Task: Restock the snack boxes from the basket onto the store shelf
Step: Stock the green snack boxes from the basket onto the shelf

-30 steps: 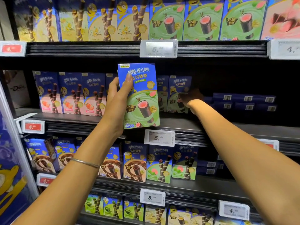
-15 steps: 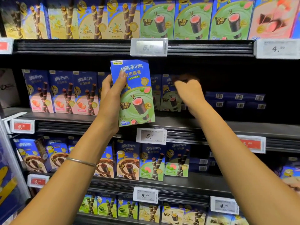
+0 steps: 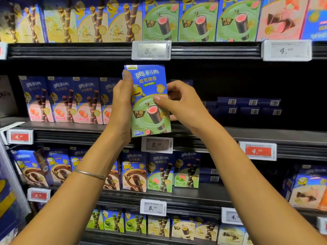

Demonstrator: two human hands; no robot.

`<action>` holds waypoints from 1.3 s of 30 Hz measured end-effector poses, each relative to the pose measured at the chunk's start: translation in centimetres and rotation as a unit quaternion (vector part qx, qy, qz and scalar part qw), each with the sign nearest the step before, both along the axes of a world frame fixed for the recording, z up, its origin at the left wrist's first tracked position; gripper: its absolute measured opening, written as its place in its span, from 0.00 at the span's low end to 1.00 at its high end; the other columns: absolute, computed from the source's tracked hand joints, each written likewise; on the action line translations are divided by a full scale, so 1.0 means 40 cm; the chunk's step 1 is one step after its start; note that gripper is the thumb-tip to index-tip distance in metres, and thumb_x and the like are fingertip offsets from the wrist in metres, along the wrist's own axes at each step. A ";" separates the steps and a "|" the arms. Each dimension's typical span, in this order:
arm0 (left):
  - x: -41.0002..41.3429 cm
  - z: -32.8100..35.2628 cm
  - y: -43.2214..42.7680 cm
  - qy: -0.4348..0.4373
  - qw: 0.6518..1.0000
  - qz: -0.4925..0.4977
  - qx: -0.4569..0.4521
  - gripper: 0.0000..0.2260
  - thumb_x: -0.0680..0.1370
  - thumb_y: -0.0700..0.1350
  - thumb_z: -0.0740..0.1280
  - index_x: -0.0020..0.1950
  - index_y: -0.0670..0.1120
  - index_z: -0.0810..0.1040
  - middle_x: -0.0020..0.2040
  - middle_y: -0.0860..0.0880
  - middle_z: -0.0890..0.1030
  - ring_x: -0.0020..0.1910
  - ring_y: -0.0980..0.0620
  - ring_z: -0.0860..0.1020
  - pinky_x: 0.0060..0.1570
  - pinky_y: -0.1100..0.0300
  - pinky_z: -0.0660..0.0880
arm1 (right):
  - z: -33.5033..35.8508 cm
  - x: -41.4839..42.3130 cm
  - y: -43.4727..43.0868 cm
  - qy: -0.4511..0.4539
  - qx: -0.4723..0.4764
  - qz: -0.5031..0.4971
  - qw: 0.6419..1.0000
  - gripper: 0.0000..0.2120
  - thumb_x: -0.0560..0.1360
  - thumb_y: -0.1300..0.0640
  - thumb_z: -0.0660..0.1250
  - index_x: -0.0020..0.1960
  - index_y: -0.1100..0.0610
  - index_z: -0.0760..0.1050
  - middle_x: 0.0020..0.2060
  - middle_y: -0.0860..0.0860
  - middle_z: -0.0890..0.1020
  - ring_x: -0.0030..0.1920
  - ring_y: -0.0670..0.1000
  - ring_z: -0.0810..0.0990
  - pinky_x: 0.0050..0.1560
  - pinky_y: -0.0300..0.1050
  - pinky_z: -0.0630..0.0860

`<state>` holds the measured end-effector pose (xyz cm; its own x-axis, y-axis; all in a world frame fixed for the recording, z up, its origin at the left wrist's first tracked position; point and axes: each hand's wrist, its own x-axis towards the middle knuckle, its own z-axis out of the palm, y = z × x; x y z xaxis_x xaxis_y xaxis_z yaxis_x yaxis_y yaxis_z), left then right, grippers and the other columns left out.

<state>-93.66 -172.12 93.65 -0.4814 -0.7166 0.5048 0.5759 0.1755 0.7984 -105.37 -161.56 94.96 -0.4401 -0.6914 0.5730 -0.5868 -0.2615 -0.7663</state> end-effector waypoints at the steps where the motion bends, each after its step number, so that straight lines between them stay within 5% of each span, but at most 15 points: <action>1: 0.000 0.001 0.000 -0.008 1.000 -0.008 0.000 0.33 0.84 0.66 0.53 0.75 0.41 0.71 0.64 0.39 0.83 0.62 0.36 0.83 0.65 0.35 0.77 | -0.001 -0.002 0.005 -0.003 -0.005 0.002 1.000 0.13 0.76 0.54 0.75 0.57 0.56 0.77 0.51 0.53 0.85 0.51 0.50 0.86 0.48 0.54 0.85; 4: -0.004 -0.003 -0.001 -0.018 0.999 0.014 0.029 0.33 0.84 0.67 0.50 0.76 0.45 0.70 0.66 0.42 0.82 0.64 0.40 0.82 0.67 0.38 0.76 | -0.002 -0.010 0.023 -0.035 -0.017 0.023 0.999 0.13 0.77 0.58 0.74 0.59 0.59 0.77 0.50 0.53 0.87 0.49 0.49 0.87 0.48 0.47 0.85; 9: -0.027 -0.026 -0.010 -0.010 0.991 0.136 -0.017 0.18 0.88 0.56 0.54 0.70 0.45 0.69 0.47 0.59 0.86 0.46 0.60 0.86 0.41 0.64 0.81 | -0.004 -0.023 0.054 -0.086 -0.008 0.042 0.995 0.14 0.78 0.59 0.73 0.61 0.59 0.75 0.51 0.55 0.87 0.49 0.51 0.88 0.49 0.54 0.85; 14: -0.040 -0.029 -0.010 -0.030 0.983 0.175 -0.048 0.19 0.88 0.57 0.54 0.72 0.47 0.69 0.58 0.54 0.82 0.59 0.52 0.84 0.58 0.54 0.82 | 0.003 -0.084 0.107 -0.112 -0.020 0.011 0.993 0.12 0.77 0.61 0.72 0.60 0.58 0.78 0.50 0.52 0.87 0.49 0.49 0.88 0.45 0.46 0.85; 18: -0.042 -0.027 -0.008 -0.031 0.985 0.168 -0.033 0.19 0.88 0.57 0.52 0.71 0.47 0.69 0.54 0.54 0.83 0.51 0.58 0.85 0.47 0.62 0.82 | 0.007 -0.169 0.157 -0.118 -0.043 -0.046 0.991 0.12 0.76 0.62 0.74 0.58 0.57 0.79 0.42 0.46 0.88 0.40 0.41 0.86 0.32 0.32 0.76; 23: -0.049 -0.014 -0.003 -0.039 0.986 0.162 -0.029 0.16 0.88 0.57 0.52 0.67 0.50 0.70 0.52 0.53 0.84 0.44 0.61 0.85 0.41 0.65 0.81 | -0.005 -0.305 0.150 -0.136 -0.056 -0.143 0.979 0.10 0.74 0.63 0.74 0.48 0.49 0.79 0.43 0.45 0.86 0.42 0.43 0.86 0.37 0.35 0.79; 27: -0.061 0.003 0.000 -0.035 0.985 0.164 -0.025 0.16 0.88 0.57 0.51 0.66 0.50 0.71 0.61 0.45 0.83 0.56 0.50 0.84 0.59 0.48 0.82 | -0.034 -0.424 0.096 -0.138 -0.003 -0.242 0.960 0.09 0.74 0.63 0.69 0.52 0.53 0.80 0.54 0.58 0.84 0.55 0.60 0.83 0.58 0.57 0.81; 30: -0.069 0.008 0.000 -0.034 0.988 0.151 -0.027 0.17 0.88 0.58 0.52 0.66 0.51 0.72 0.54 0.52 0.84 0.55 0.50 0.85 0.60 0.46 0.82 | -0.042 -0.487 0.051 -0.118 0.040 -0.261 0.957 0.09 0.76 0.58 0.72 0.55 0.54 0.76 0.57 0.60 0.82 0.59 0.63 0.81 0.61 0.64 0.78; 34: -0.080 0.007 -0.006 -0.031 0.989 0.139 -0.039 0.15 0.87 0.59 0.51 0.60 0.53 0.72 0.52 0.50 0.84 0.51 0.50 0.85 0.53 0.51 0.83 | -0.035 -0.520 0.007 -0.089 0.043 -0.312 0.945 0.10 0.76 0.54 0.75 0.53 0.50 0.76 0.56 0.59 0.83 0.59 0.60 0.81 0.62 0.59 0.78; 39: -0.087 0.011 -0.014 -0.026 0.990 0.138 -0.033 0.13 0.88 0.59 0.52 0.53 0.55 0.72 0.49 0.50 0.83 0.46 0.54 0.84 0.47 0.53 0.84 | -0.028 -0.546 -0.029 -0.006 0.111 -0.353 0.929 0.16 0.80 0.50 0.69 0.62 0.60 0.78 0.60 0.59 0.82 0.60 0.61 0.80 0.52 0.45 0.70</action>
